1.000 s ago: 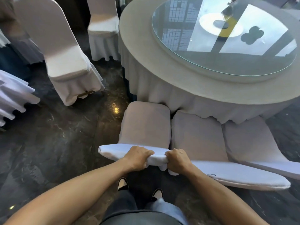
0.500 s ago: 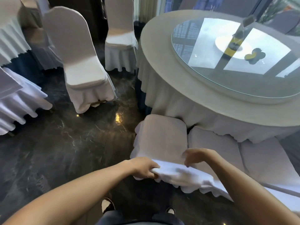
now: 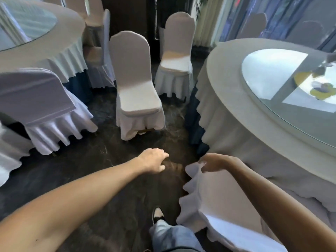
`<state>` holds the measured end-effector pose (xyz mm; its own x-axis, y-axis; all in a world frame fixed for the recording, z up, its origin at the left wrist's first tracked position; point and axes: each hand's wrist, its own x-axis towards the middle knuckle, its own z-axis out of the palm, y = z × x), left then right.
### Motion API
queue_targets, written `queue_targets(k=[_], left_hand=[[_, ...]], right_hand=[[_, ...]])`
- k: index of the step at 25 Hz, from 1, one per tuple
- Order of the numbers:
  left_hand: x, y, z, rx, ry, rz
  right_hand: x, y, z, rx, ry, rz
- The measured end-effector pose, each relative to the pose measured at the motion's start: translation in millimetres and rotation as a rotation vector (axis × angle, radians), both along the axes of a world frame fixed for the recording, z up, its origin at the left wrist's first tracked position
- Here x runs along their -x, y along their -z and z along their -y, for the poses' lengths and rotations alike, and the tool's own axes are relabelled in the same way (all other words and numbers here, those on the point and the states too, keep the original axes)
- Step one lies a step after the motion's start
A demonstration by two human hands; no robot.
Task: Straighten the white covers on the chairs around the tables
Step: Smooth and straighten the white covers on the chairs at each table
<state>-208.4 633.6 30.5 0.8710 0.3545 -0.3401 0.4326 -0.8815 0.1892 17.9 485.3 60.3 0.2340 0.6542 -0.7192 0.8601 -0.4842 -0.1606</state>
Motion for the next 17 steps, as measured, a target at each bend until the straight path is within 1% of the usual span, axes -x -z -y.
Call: queue_targets(k=[2, 6, 12, 14, 17], left_hand=[[1, -1, -56, -0.086, 0.006, -0.006], [-5, -11, -180, -0.196, -0.011, 0.062], [-13, -33, -370, -0.273, -0.057, 0.123], [-15, -41, -427, -0.285, -0.075, 0.132], [-24, -51, -524, -0.321, -0.058, 0.166]], right_hand=[[4, -1, -62, -0.052, -0.012, 0.012], [-2, 5, -197, -0.156, -0.087, 0.055], [-21, -9, -404, -0.286, -0.104, 0.093], [-30, -9, -468, -0.336, -0.092, 0.114], [-22, -23, -557, -0.410, -0.024, 0.175]])
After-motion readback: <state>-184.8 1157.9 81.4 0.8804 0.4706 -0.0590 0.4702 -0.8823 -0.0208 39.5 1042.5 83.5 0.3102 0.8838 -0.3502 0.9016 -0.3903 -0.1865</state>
